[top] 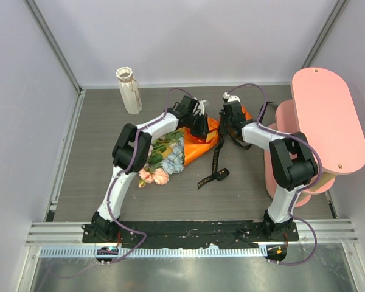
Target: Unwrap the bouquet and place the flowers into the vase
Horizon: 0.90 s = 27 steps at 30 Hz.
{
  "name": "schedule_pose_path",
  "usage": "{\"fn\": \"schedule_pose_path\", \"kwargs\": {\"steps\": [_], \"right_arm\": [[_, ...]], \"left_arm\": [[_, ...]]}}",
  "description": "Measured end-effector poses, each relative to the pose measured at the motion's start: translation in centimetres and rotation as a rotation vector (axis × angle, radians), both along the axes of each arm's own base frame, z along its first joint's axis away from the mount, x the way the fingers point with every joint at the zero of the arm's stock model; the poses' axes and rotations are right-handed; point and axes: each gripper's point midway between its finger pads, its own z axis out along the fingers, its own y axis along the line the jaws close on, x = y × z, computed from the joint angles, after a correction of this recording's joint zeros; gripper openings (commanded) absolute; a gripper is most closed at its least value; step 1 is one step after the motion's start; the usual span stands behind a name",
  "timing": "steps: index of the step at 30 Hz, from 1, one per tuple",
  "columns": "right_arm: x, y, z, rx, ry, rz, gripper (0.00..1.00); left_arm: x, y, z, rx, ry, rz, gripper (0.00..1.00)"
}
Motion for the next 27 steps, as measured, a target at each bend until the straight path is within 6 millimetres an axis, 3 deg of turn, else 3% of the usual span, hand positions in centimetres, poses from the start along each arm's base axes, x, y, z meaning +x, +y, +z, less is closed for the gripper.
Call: {"fn": "schedule_pose_path", "kwargs": {"steps": [7, 10, 12, 18, 22, 27], "right_arm": [[0.7, 0.7, -0.7, 0.025, -0.013, 0.021, 0.24], [1.0, 1.1, -0.5, 0.059, -0.032, 0.038, 0.07], [1.0, 1.2, -0.6, 0.072, -0.035, 0.043, 0.03], [0.8, 1.5, -0.2, 0.097, -0.039, 0.044, 0.01], [0.0, 2.9, 2.1, 0.215, -0.054, 0.056, 0.01], [-0.4, 5.0, 7.2, 0.404, -0.116, 0.064, 0.01]], "left_arm": [[0.1, 0.2, -0.2, 0.013, -0.004, 0.008, 0.09], [0.3, 0.4, -0.3, 0.018, -0.005, 0.013, 0.05], [0.3, 0.5, -0.3, 0.020, -0.002, 0.016, 0.00], [0.5, 0.8, -0.4, 0.039, 0.004, 0.037, 0.00], [0.7, 0.9, -0.5, 0.049, 0.008, 0.057, 0.00], [0.8, 0.9, -0.6, 0.053, 0.012, 0.069, 0.00]]}}
